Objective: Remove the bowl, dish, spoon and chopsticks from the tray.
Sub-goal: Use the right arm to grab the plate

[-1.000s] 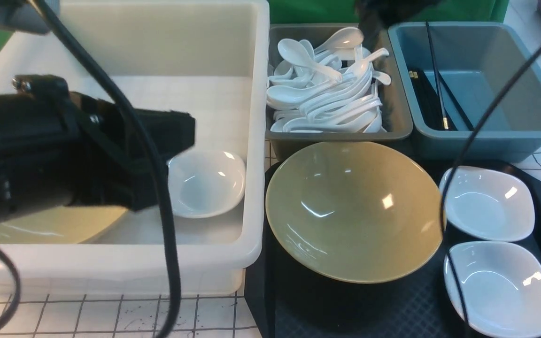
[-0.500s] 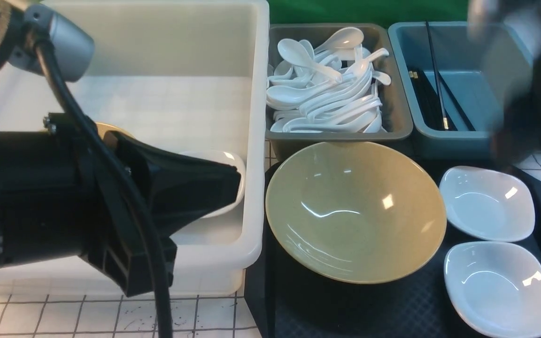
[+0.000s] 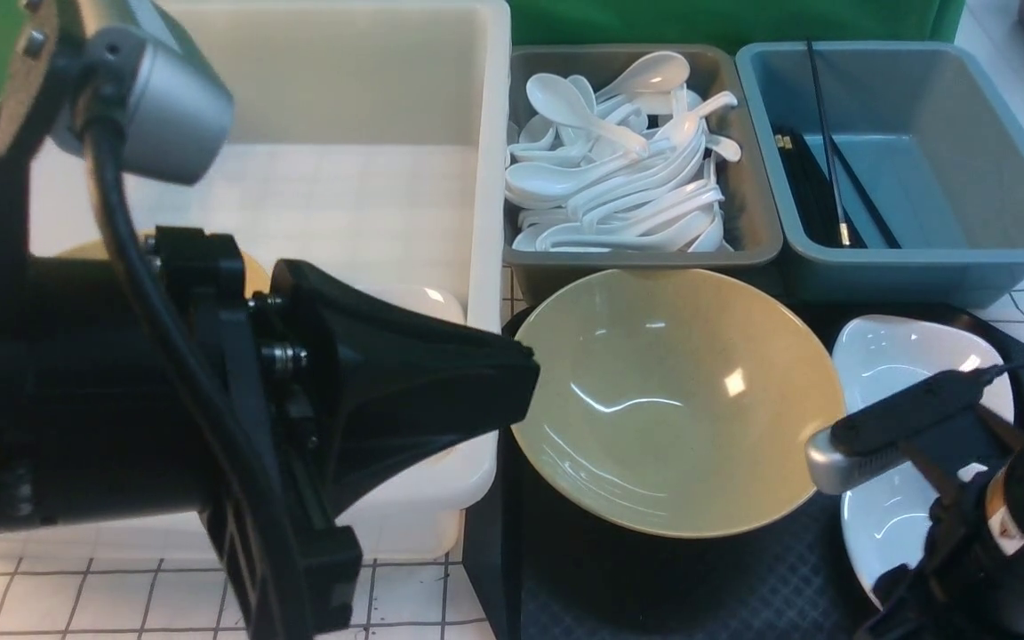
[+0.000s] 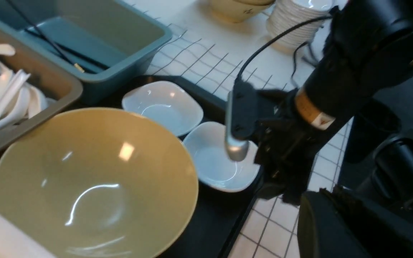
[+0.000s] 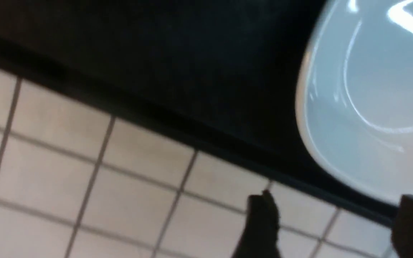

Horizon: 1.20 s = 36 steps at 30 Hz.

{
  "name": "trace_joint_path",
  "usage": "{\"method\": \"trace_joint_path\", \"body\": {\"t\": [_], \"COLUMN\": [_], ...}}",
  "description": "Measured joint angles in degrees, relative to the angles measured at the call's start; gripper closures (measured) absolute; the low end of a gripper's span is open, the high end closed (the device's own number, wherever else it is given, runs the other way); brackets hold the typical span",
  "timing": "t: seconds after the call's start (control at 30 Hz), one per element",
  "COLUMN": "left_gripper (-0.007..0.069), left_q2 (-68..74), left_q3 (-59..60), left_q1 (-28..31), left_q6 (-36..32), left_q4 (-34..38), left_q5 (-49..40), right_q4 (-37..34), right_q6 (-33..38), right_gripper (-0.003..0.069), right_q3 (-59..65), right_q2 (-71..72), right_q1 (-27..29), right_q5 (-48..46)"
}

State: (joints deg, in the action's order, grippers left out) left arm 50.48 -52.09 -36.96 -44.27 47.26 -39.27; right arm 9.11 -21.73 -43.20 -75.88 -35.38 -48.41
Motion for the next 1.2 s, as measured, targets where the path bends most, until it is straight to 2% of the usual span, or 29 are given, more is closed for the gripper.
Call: {"method": "trace_joint_path", "body": {"t": [0.13,0.23,0.37,0.63,0.77,1.0,1.2], "left_gripper": [0.0625,0.0625,0.0625,0.0625,0.0625,0.0625,0.0625], "left_q2": [0.12,0.18,0.39,0.39,0.39,0.39,0.39], "left_q3": [0.00,0.00,0.00,0.00,0.00,0.00,0.00], "left_q1": [0.00,0.00,0.00,0.00,0.00,0.00,0.00], "left_q6": [-1.36,-1.36,-1.36,-1.36,-1.36,-1.39,-1.50], "left_q4": [1.13,1.18,1.29,1.31,1.36,1.36,1.36], "left_q5": [0.06,0.10,0.05,-1.06,-1.13,-1.18,-1.36], "right_q4": [1.68,7.19,13.97,15.92,16.22,16.63,16.81], "right_q6": [-0.95,-3.33,-6.60,-6.95,-6.75,-4.88,-2.17], "right_gripper": [0.0078,0.0064,0.0067,0.0122,0.0201,0.0477,0.0503], "right_q3": [0.57,0.57,0.57,0.32,-0.18,-0.25,-0.19], "right_q2": [-3.81,-7.37,-12.24,-15.24,-16.02,-16.68,-15.14], "right_q1": [0.00,0.00,0.00,0.00,0.00,-0.06,-0.06], "right_q5": [6.82,8.72,9.83,12.86,13.04,12.36,9.32]}}
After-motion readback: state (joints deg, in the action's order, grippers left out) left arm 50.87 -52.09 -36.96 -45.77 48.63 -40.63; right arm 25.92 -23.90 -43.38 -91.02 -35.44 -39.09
